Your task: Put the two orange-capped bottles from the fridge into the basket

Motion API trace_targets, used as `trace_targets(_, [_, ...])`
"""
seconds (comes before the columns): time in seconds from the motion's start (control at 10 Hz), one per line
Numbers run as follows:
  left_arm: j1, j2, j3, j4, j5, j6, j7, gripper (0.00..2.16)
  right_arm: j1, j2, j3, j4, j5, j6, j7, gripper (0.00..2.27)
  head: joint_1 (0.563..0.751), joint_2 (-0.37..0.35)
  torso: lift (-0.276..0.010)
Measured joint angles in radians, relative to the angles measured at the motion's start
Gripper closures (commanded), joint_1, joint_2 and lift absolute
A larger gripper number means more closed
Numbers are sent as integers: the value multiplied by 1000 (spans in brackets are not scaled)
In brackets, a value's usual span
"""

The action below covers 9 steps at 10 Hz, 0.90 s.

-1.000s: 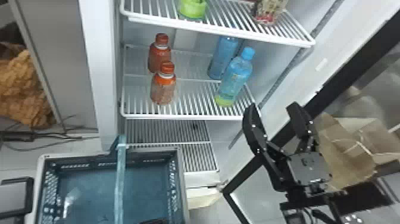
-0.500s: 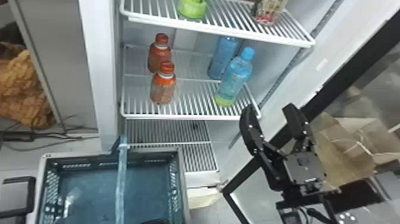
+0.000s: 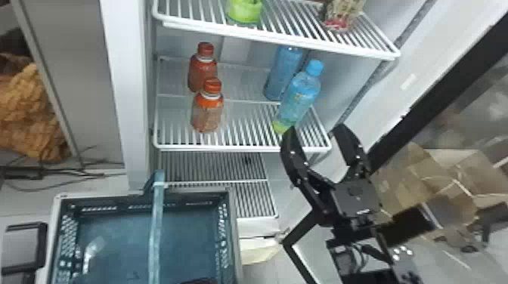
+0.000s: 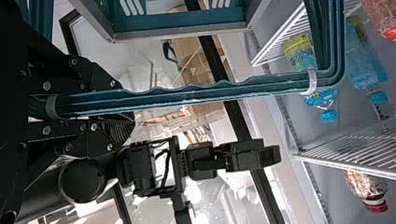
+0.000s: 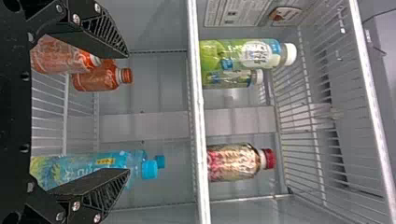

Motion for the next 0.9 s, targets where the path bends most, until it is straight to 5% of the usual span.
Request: trace_targets(0.9, [-1, 2, -2, 0, 0, 5, 0, 1202, -261, -54, 119, 260, 54, 53, 50, 197, 695, -343, -235])
